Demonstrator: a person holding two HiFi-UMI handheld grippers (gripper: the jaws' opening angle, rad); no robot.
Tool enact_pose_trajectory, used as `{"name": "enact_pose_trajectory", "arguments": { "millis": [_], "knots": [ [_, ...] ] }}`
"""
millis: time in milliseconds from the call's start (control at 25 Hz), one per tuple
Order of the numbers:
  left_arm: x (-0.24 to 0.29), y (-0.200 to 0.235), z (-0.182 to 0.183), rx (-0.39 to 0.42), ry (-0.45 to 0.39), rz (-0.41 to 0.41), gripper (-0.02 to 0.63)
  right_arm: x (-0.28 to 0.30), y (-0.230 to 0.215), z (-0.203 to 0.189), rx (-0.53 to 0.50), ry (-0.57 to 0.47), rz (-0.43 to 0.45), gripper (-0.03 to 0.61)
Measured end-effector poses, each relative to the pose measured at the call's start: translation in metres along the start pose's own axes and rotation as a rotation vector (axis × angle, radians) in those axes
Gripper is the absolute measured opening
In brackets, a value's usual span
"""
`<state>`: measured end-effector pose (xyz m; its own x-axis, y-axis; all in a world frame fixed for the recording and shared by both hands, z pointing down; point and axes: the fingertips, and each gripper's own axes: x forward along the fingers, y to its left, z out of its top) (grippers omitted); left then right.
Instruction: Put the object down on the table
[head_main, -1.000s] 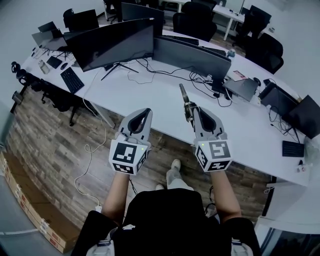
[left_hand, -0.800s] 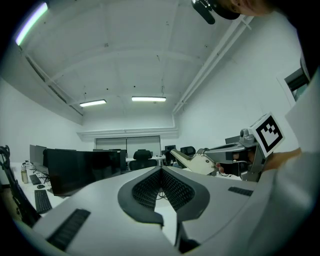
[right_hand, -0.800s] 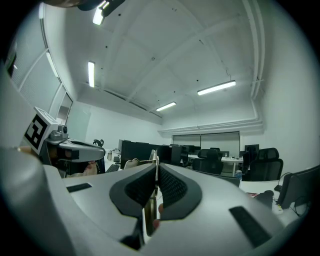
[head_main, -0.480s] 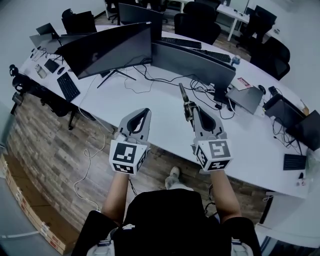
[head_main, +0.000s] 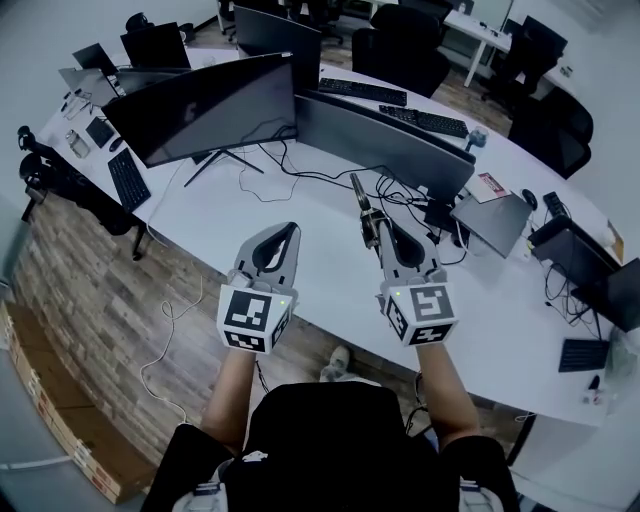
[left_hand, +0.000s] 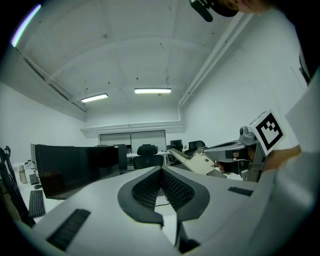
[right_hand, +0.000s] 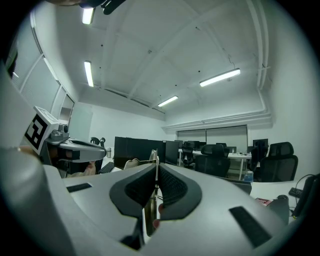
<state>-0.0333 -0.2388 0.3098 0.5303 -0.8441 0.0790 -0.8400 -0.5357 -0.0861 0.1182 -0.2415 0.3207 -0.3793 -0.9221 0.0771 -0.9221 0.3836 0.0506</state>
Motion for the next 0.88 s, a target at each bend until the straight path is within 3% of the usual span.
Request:
{"name": "enact_pose_trajectory", "arguments": {
  "millis": [440, 880],
  "knots": [
    [0.050, 0.004, -0.022, 0.008, 0.040, 0.030, 0.014, 0.039, -0.037, -0.024, 0.034, 0.032, 0.043, 0.026],
    [0.061, 0.014, -0.055, -0.016, 0.094, -0.021, 0.014, 0.062, -0.028, -0.059, 0.035, 0.122, 0.041, 0.026]
  ]
}}
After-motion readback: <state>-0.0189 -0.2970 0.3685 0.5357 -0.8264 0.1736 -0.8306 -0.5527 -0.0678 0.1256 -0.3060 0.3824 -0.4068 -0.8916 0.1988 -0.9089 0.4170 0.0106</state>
